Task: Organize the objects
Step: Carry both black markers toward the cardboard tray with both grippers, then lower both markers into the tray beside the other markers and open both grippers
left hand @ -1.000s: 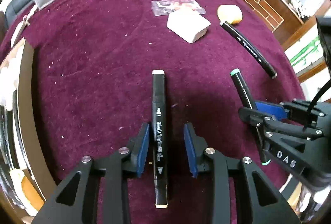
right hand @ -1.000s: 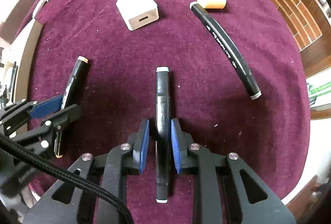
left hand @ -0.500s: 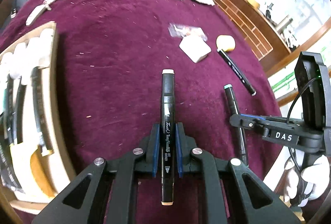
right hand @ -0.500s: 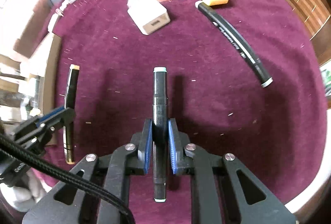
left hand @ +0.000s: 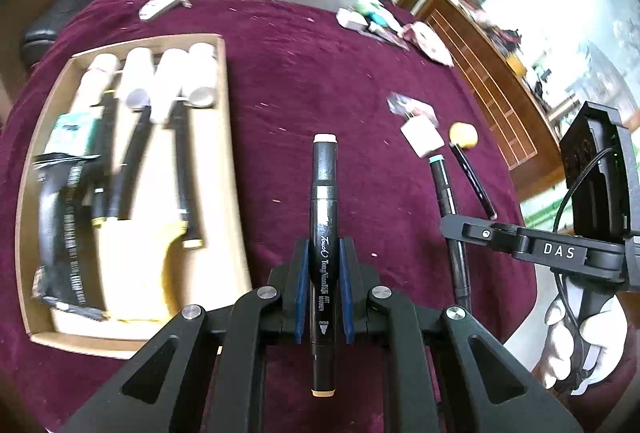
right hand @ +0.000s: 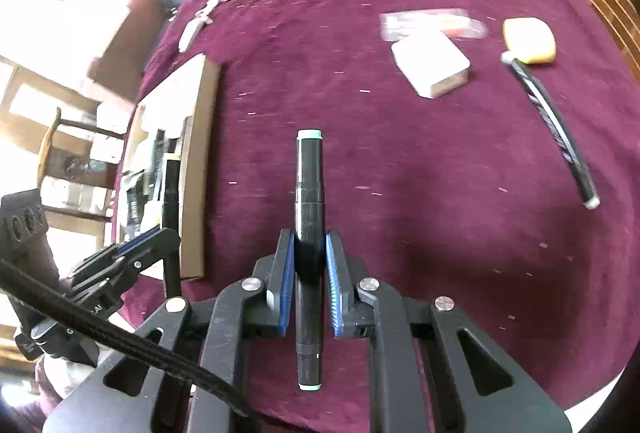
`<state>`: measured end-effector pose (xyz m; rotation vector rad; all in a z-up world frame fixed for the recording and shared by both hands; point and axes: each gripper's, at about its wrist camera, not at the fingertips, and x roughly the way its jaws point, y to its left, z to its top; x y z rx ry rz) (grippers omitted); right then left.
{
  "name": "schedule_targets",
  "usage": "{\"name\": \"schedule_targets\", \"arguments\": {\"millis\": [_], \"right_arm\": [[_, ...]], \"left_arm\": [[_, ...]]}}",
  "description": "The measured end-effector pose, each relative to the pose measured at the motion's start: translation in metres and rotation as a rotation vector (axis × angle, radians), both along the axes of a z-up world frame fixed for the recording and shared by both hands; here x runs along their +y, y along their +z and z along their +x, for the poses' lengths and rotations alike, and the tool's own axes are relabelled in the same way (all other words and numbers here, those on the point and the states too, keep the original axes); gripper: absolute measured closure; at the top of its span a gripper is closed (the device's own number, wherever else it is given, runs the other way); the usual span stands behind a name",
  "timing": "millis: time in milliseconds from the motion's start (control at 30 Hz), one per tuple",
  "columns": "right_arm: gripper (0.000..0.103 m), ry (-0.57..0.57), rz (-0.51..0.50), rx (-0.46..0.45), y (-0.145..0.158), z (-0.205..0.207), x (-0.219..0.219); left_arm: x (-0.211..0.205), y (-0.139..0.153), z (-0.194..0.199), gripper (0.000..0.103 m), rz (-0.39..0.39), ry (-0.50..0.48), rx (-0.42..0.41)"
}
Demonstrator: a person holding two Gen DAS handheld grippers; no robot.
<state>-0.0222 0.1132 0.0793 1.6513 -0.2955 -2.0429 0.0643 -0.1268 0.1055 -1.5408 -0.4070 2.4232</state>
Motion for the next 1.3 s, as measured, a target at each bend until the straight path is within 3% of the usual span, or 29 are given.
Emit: {"name": "schedule_targets", "arguments": {"millis": [333, 567, 867, 1300], "right_arm": [[0.09, 0.097, -0.095, -0.052, 0.003, -0.016, -0.087], [0.09, 0.125, -0.073, -0.049, 0.0, -0.029, -0.147], [0.09, 0.106, 0.0, -0.057, -0.016, -0.045, -0.198], [0.09, 0.08, 0.177, -0.022, -0.045, -0.059, -0.23]], "left_arm": [[-0.083, 0.0, -0.008, 0.092, -0.002, 0.146, -0.003], [-0.119, -0.015, -0.03, 0.092, -0.003, 0.168, -0.027], [-0.133, -0.047, -0.06, 0.092, 0.006, 0.136, -0.092], [-0.136, -0.061, -0.077, 0.092, 0.061, 0.097, -0.113]]}}
